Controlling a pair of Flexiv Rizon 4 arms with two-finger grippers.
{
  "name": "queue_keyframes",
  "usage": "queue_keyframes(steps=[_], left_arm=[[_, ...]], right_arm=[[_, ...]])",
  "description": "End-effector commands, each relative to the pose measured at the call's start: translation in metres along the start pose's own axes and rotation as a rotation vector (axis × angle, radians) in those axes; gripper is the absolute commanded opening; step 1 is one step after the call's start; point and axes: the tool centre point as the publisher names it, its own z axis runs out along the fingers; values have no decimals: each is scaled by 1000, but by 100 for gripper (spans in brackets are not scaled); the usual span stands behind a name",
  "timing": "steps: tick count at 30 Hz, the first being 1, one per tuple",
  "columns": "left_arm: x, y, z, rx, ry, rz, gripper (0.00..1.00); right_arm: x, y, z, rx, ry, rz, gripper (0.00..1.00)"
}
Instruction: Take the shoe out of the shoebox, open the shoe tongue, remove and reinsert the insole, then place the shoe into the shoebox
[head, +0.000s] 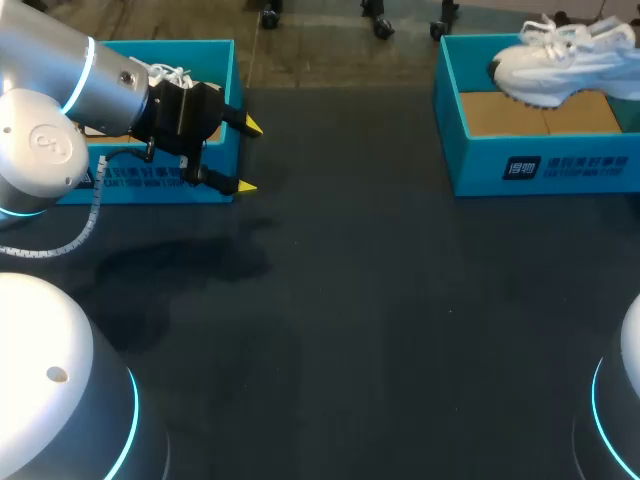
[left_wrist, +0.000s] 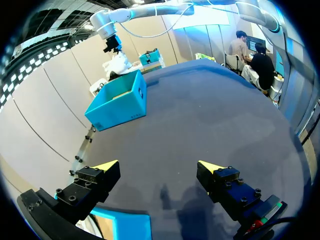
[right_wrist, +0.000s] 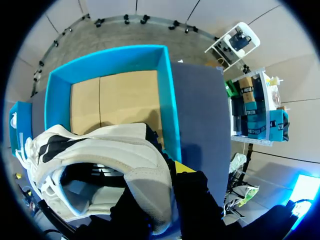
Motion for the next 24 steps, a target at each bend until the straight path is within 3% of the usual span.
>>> queue_keyframes(steps=[1, 15, 24], left_arm=[[1, 0, 0, -1, -1, 1, 100], [1, 0, 0, -1, -1, 1, 100], [1, 0, 0, -1, -1, 1, 100]], right_arm=[[2, 12, 14, 16, 16, 5, 0], [6, 55, 42, -10, -65, 37, 0], [3, 62, 68, -3, -79, 92, 0]])
